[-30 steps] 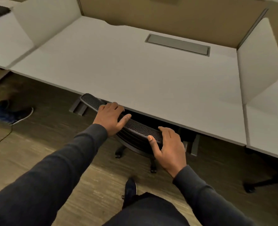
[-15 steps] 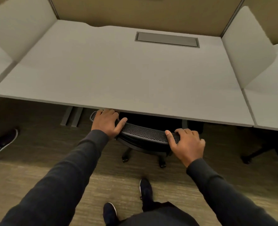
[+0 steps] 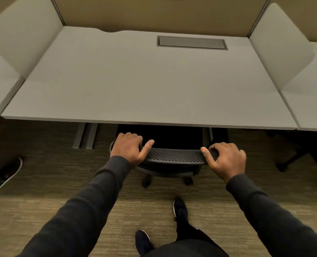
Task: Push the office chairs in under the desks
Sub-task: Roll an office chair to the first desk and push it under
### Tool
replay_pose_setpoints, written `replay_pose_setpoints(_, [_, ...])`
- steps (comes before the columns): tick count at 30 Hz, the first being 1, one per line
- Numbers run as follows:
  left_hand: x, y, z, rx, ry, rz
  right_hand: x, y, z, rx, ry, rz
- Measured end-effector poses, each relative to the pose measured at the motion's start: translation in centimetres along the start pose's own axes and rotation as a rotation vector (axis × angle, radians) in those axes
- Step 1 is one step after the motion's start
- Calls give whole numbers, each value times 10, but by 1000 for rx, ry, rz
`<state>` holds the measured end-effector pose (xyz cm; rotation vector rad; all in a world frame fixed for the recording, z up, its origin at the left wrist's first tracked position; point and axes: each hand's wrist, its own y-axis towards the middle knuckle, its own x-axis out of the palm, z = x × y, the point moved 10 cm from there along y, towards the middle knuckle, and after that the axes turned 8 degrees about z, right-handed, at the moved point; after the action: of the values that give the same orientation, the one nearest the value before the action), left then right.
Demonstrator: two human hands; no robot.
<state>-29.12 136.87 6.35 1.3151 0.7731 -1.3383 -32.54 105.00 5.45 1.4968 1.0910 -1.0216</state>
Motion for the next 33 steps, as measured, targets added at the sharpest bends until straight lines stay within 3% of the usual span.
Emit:
replay_pose_setpoints(6, [-16, -18, -42, -69, 2, 77, 2, 9, -41, -58, 6, 31])
replay_pose_setpoints(25, [-12, 69, -128, -33, 116, 1, 58, 93, -117, -26, 6, -152])
replay_pose_setpoints(33, [-2, 63, -139, -22, 135, 1, 65, 91, -122, -22, -40, -110])
